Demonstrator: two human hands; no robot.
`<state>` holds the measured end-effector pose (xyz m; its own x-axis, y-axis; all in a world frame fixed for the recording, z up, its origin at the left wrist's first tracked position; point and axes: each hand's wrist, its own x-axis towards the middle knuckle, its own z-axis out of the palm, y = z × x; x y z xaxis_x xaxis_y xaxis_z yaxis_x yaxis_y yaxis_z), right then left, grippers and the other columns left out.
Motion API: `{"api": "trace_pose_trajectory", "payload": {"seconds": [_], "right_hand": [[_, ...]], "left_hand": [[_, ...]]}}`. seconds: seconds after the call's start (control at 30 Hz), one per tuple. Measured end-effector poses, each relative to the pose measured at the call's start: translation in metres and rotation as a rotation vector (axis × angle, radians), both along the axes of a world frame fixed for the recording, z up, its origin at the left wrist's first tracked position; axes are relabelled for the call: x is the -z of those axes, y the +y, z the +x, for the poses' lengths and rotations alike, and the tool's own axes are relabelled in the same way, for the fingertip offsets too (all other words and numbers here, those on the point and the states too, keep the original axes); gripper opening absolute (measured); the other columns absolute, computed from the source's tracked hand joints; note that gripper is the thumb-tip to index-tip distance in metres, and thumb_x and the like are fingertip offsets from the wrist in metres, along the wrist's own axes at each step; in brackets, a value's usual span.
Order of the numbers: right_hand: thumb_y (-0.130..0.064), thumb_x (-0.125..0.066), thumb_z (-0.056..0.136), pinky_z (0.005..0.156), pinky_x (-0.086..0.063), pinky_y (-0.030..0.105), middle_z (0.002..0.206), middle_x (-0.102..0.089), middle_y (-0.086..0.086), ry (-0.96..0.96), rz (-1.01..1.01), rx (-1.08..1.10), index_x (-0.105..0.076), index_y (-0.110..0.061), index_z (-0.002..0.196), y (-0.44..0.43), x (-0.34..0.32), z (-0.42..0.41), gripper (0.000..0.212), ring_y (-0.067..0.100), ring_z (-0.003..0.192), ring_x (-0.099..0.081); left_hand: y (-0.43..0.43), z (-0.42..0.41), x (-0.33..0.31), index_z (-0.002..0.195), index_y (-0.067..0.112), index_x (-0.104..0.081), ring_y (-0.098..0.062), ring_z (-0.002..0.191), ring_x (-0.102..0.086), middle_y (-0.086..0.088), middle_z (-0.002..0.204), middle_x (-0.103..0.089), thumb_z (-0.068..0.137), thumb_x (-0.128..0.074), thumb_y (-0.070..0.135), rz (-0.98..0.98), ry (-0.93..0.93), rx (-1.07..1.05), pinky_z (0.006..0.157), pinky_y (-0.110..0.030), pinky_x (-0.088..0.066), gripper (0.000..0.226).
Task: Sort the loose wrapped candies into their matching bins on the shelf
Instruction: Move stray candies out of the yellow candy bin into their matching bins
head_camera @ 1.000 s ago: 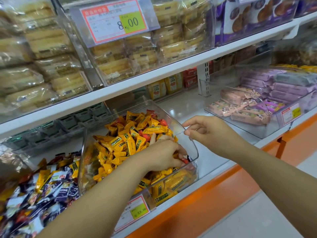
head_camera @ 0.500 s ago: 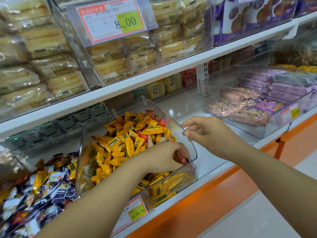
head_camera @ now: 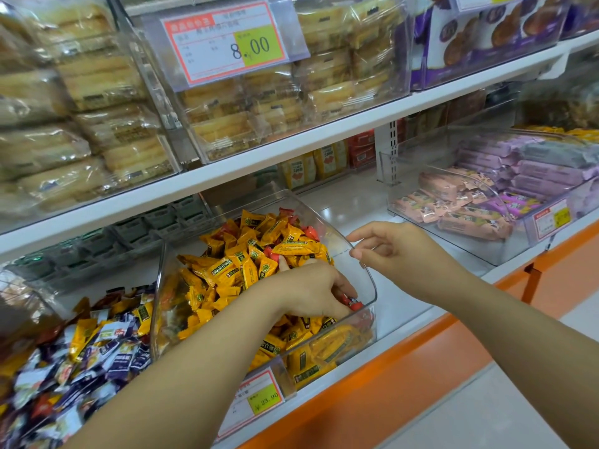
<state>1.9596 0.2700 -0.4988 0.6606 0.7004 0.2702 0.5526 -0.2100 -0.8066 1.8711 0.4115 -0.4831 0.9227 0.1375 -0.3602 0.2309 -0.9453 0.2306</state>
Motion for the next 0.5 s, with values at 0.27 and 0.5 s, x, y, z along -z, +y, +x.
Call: {"api": "trace_pose_trajectory", "payload": {"seconds": [0.27,0.5], "right_hand": [[-0.023,-0.061,0.09,0.074,-0.05,0.022,0.086,-0.065,-0.017,0.003,0.003,-0.004,-0.064,-0.029,0.105,-0.0005,-0.0002,-0.0004,0.016,0.002,0.08,-0.064],[-0.022,-0.061,0.09,0.069,-0.048,0.016,0.085,-0.063,-0.019,0.0,0.003,-0.003,-0.063,-0.03,0.104,-0.0012,-0.0004,-0.0007,0.016,-0.001,0.078,-0.063]], "left_hand": [[-0.0013,0.0039,0.0023,0.112,0.036,-0.064,-0.02,0.131,-0.023,0.01,0.108,-0.045,0.082,-0.065,0.05,0.023,-0.016,-0.017,0.101,-0.072,0.012,0.033],[0.0047,-0.0017,0.0045,0.09,0.034,-0.067,-0.013,0.115,-0.046,0.016,0.099,-0.058,0.085,-0.065,0.043,-0.052,-0.179,-0.054,0.104,-0.065,0.017,0.011]]}}
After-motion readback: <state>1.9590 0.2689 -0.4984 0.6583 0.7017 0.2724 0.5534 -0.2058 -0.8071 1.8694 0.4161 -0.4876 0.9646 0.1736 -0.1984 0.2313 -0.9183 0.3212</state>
